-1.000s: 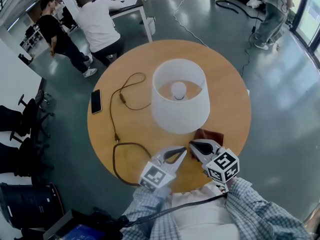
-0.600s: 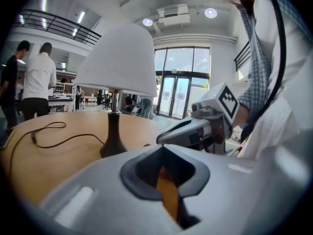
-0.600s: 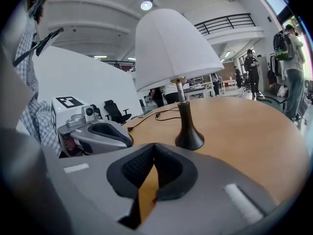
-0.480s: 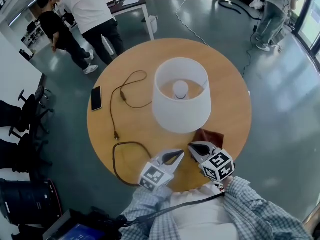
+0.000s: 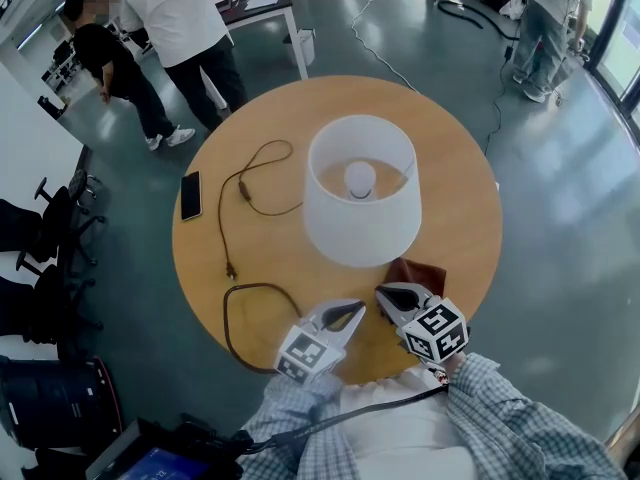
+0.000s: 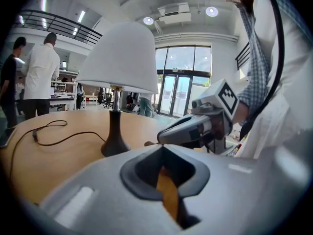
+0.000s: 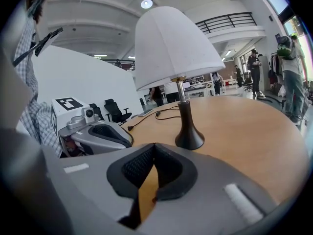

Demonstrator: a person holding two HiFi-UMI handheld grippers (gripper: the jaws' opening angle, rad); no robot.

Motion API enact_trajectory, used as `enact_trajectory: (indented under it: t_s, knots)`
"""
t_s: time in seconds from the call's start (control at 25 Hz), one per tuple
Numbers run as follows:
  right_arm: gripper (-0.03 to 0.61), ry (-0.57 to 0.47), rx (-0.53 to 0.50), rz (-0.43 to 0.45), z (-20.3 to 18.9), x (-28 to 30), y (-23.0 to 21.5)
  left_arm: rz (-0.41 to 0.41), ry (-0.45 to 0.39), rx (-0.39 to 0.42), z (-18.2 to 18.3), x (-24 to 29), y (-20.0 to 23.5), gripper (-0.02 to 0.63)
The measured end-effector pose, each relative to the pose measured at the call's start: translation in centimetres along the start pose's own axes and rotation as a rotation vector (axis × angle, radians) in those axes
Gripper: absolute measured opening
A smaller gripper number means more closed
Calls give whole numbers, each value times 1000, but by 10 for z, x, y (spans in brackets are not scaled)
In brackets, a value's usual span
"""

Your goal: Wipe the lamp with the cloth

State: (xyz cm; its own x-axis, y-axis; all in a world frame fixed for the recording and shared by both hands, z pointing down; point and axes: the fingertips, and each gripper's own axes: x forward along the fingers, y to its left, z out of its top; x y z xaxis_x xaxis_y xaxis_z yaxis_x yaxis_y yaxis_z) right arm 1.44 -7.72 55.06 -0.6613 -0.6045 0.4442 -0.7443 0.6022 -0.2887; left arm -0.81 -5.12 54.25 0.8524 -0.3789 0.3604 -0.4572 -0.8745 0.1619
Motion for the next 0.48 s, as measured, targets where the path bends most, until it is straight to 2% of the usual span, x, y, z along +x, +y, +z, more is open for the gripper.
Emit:
enact_trajectory:
  t_s: [0.48]
  knots:
    - [3, 11, -6, 21, -3, 3, 4, -3, 14, -13, -4, 0, -2, 3]
